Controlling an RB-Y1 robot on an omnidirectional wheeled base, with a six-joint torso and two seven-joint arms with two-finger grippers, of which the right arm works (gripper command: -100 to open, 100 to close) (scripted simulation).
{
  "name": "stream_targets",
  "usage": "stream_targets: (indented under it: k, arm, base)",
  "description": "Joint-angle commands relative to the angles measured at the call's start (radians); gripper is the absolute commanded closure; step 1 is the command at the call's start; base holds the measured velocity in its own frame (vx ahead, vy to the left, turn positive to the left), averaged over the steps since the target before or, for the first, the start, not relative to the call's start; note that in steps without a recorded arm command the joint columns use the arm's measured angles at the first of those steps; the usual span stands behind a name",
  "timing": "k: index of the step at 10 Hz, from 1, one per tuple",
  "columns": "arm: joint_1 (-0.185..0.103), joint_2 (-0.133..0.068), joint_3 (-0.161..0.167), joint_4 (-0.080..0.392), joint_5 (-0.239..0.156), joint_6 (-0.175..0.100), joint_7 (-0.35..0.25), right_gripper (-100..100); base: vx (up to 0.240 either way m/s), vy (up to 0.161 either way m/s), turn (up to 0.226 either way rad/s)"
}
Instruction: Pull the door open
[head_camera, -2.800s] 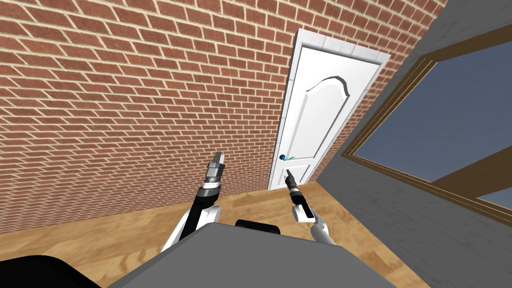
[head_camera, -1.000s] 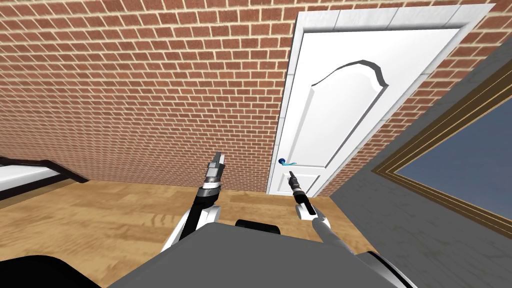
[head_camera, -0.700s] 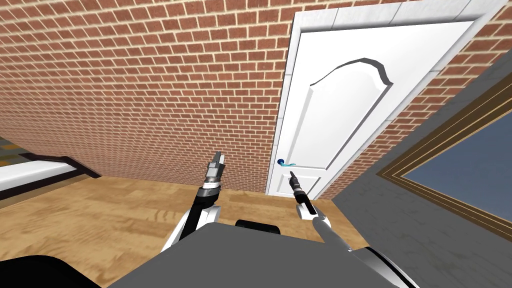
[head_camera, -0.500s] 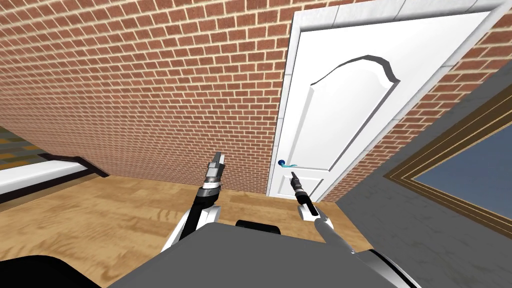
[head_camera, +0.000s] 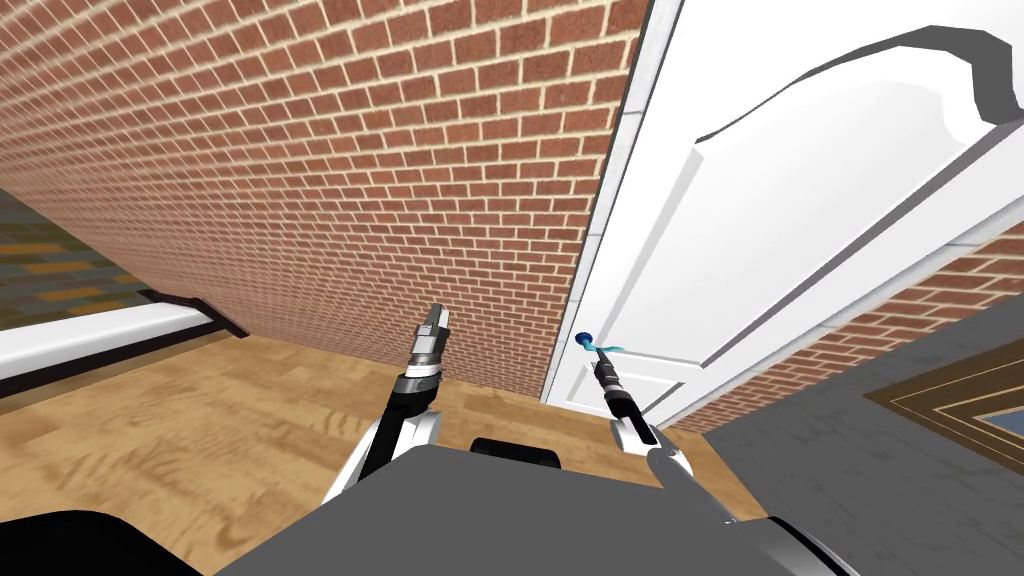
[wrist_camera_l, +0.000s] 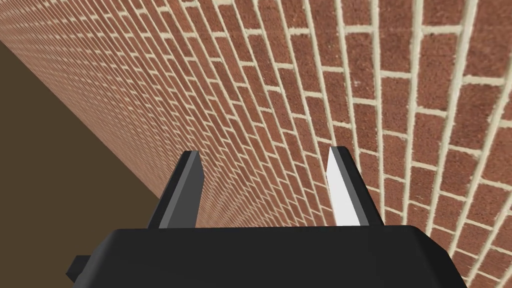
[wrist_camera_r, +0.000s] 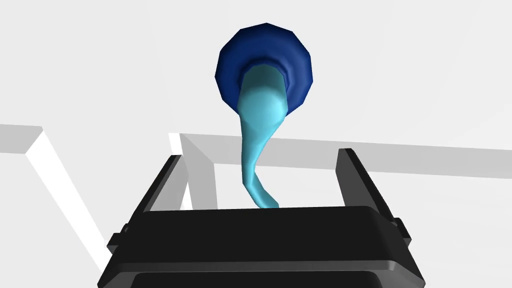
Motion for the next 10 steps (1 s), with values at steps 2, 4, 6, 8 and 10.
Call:
stream_targets:
  k: [2,4,6,8,10]
  arm:
    - [0.004,-0.016,-0.003,0.029,-0.004,-0.027,-0.020,-100]
    - [0.020,-0.046,-0.014,0.043,-0.013,-0.046,-0.044,-100]
    - [0.020,-0.046,-0.014,0.043,-0.013,-0.046,-0.044,-100]
    - [0.037,-0.075,-0.025,0.058,-0.022,-0.066,-0.068,-100]
    - [0.039,-0.075,-0.025,0.046,-0.022,-0.056,-0.065,-100]
  base:
    - [0.062,0.006,0.067]
    - [0.071,0.010,0.122]
    - [0.077,0.015,0.021]
    - [0.138,0.017,0.133]
    - [0.077,-0.003,0.016]
